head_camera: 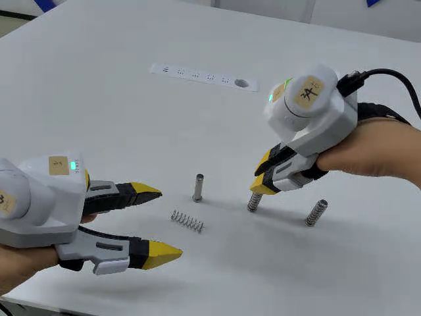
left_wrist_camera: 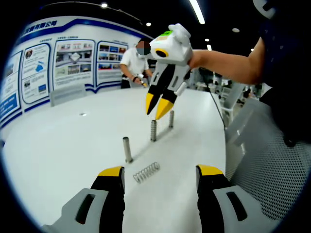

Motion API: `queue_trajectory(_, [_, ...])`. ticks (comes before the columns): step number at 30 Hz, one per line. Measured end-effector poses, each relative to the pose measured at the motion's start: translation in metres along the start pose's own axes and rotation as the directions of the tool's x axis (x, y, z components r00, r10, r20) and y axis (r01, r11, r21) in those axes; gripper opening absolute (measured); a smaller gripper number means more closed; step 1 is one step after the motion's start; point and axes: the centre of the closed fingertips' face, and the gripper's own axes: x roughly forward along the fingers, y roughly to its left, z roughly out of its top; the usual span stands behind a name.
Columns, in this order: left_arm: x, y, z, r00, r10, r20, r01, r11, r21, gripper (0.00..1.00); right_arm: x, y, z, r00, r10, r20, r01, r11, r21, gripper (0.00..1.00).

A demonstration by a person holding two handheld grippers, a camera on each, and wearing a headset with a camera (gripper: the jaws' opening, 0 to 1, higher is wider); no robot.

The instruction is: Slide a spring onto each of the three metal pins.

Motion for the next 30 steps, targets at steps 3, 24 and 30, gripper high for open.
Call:
queue_trajectory(3, [-0.001,0.000,0.001,1.0000,0.002,0.005,-0.002,1.000,0.002,0.60,0.001,0.009,0.012,0.9993,0.019,0.032,-0.020,1.000,0.008,0.16])
queue_trajectory(24, [-0.003,0.001,0.002,0.9999,0.002,0.012,-0.002,1.000,0.006,0.60,0.063,0.054,0.029,0.9929,0.099,0.066,-0.104,0.992,0.075,0.15])
queue_trajectory(30, [-0.003,0.001,0.000,1.0000,0.002,0.008,-0.002,1.000,0.003,0.60,0.079,0.058,0.024,0.9947,0.094,0.042,-0.098,0.991,0.094,0.15])
